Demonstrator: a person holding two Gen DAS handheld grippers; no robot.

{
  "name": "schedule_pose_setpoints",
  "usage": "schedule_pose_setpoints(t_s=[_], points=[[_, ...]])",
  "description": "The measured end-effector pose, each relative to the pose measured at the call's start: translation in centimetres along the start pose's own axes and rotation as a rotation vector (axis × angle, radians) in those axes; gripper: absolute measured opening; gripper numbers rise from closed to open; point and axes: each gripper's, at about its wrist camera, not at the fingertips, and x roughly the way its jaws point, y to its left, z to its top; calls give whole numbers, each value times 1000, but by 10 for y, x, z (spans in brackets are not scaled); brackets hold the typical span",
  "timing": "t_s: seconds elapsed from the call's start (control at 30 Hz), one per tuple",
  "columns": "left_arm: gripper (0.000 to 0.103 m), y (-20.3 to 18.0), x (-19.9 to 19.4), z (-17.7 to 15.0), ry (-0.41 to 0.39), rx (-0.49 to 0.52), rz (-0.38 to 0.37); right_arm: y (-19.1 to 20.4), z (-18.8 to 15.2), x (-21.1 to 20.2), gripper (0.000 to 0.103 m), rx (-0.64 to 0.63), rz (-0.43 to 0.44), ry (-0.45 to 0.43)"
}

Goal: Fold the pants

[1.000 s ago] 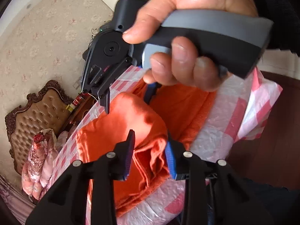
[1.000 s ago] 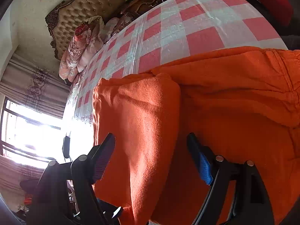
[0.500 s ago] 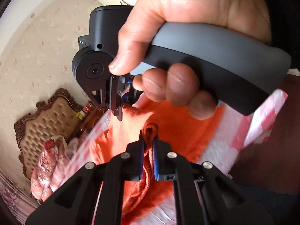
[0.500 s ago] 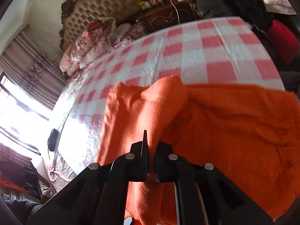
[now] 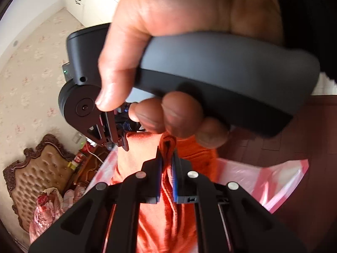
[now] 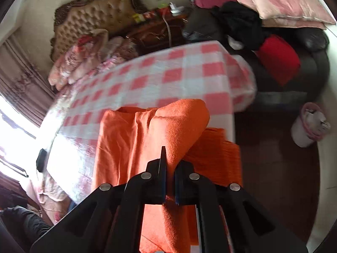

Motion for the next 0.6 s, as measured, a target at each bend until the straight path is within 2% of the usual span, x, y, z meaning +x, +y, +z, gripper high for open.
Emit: schedule_pose_setpoints(t_s=[0.07, 0.1, 0.17, 0.2, 0.27, 0.33, 0.37, 0.4, 0.47, 0.53, 0.57, 0.6], points=[[8, -12, 16, -1, 35, -2, -10, -21, -8, 13, 7, 17, -5, 24], [13, -16, 23, -1, 47, -8, -15, -28, -11, 20, 11, 20, -17, 31], [39, -23, 28, -2, 39, -17, -74, -38, -19, 36, 18, 17, -75, 58], [59, -22, 26, -4, 26, -21, -85, -41, -23, 40, 21, 21, -115, 60], [60, -12, 14, -6, -8, -66, -110, -45, -26, 32, 29, 43, -117, 1], [61, 14, 0, -15, -6, -163, -157, -50, -29, 15, 46, 55, -196, -103], [61, 29, -8, -23, 2, -232, -187, -51, -31, 11, 57, 57, -224, -121], [61, 54, -16, -37, 20, -337, -222, -54, -34, 10, 61, 59, -246, -129], [63, 101, -26, -67, 66, -539, -252, -56, -40, 13, 62, 60, -223, -94], [62, 154, -28, -124, 157, -818, -275, -60, -45, 20, 62, 70, -206, -62], [61, 171, -26, -147, 196, -907, -275, -64, -48, 25, 61, 88, -204, -43], [57, 186, -23, -170, 235, -998, -284, -68, -50, 29, 54, 104, -197, -31]])
